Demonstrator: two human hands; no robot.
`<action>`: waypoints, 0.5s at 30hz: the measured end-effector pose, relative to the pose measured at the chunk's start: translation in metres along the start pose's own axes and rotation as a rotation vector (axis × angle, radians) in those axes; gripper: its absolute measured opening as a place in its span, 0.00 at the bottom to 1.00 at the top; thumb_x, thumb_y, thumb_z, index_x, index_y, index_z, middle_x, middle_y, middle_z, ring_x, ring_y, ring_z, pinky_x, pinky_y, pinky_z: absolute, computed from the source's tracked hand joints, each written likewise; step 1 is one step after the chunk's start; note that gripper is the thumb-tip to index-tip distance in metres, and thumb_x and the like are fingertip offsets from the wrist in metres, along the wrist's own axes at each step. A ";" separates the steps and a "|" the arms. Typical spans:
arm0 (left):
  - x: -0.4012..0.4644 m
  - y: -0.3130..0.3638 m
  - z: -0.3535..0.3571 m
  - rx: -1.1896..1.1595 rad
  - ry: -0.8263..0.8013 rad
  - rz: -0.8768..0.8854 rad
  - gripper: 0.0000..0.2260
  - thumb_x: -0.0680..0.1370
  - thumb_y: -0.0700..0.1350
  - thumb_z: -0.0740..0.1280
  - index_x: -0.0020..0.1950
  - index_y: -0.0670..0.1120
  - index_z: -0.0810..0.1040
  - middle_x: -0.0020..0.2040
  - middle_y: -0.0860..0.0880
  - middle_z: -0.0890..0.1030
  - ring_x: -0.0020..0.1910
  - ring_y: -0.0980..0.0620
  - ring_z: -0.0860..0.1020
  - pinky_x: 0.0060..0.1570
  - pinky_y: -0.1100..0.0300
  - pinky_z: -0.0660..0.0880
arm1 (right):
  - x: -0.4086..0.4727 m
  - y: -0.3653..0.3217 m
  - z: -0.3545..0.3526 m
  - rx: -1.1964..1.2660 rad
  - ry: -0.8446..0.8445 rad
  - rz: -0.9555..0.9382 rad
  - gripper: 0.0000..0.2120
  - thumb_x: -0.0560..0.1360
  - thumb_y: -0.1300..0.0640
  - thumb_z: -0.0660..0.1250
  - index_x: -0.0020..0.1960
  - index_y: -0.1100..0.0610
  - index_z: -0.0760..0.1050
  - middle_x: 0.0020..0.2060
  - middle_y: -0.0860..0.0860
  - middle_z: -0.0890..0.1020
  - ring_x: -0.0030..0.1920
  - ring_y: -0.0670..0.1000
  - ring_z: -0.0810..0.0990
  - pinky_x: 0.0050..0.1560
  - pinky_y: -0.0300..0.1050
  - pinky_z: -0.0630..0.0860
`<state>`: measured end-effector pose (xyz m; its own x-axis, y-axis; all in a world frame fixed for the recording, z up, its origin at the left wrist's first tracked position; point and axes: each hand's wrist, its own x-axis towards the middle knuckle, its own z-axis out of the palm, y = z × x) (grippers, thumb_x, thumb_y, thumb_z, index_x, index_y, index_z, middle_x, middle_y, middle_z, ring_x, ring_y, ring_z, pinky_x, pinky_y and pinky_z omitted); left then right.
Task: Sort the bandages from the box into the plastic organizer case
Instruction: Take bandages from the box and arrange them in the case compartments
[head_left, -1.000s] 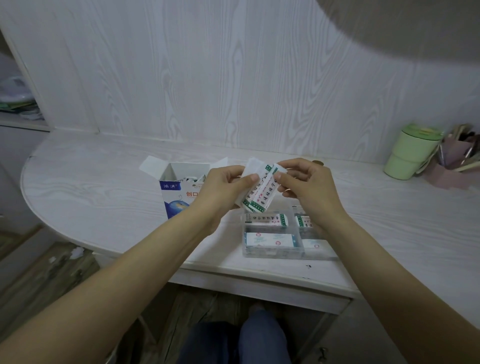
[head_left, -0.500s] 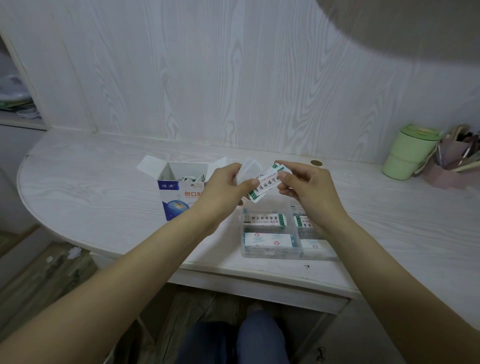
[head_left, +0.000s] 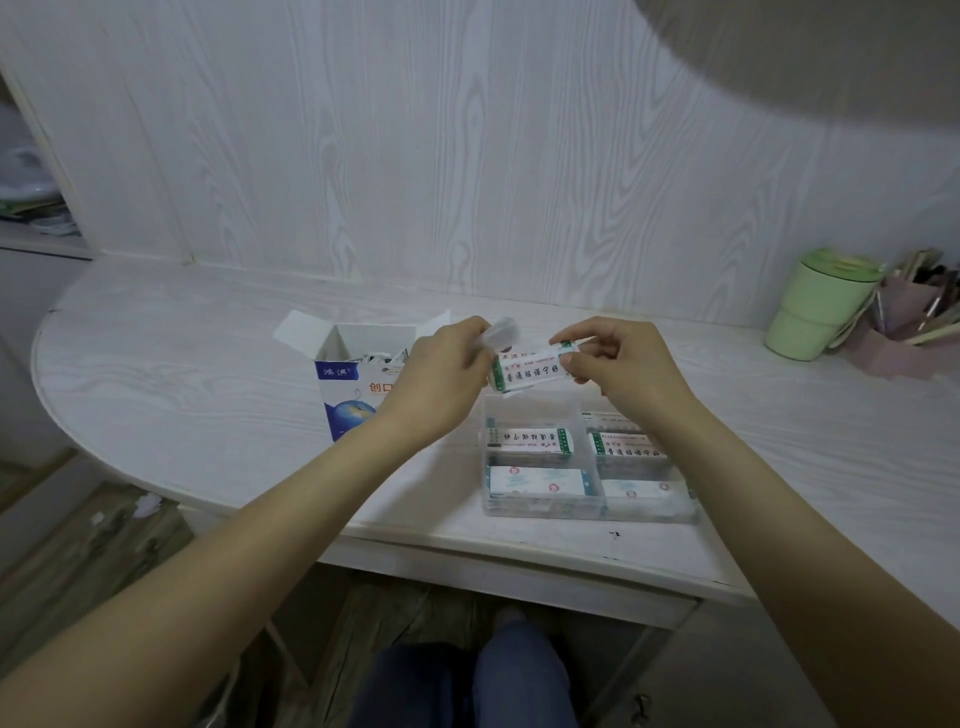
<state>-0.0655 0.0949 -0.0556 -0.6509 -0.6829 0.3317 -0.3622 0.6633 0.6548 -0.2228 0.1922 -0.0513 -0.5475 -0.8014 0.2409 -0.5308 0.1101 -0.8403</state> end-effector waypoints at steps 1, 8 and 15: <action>0.000 -0.002 0.000 0.022 -0.004 0.009 0.08 0.81 0.39 0.57 0.50 0.40 0.75 0.42 0.48 0.80 0.40 0.47 0.78 0.41 0.56 0.71 | 0.003 0.004 0.000 -0.006 0.023 0.026 0.07 0.74 0.64 0.69 0.49 0.55 0.81 0.32 0.52 0.80 0.31 0.43 0.76 0.33 0.33 0.68; 0.000 -0.020 0.011 0.070 -0.097 0.032 0.09 0.80 0.36 0.54 0.52 0.39 0.73 0.47 0.48 0.81 0.37 0.58 0.76 0.39 0.63 0.68 | 0.016 0.020 0.014 -0.209 -0.034 0.178 0.08 0.74 0.65 0.67 0.49 0.54 0.80 0.35 0.52 0.81 0.33 0.47 0.79 0.32 0.37 0.74; 0.003 -0.032 0.015 0.052 -0.110 0.009 0.07 0.80 0.36 0.54 0.48 0.41 0.71 0.48 0.47 0.80 0.37 0.54 0.78 0.36 0.66 0.71 | 0.023 0.019 0.031 -0.522 -0.157 0.166 0.10 0.73 0.62 0.68 0.53 0.55 0.81 0.45 0.54 0.83 0.45 0.54 0.81 0.46 0.49 0.79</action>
<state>-0.0663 0.0762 -0.0853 -0.7223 -0.6412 0.2590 -0.3882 0.6860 0.6154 -0.2253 0.1578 -0.0769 -0.5692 -0.8220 0.0176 -0.7173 0.4860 -0.4993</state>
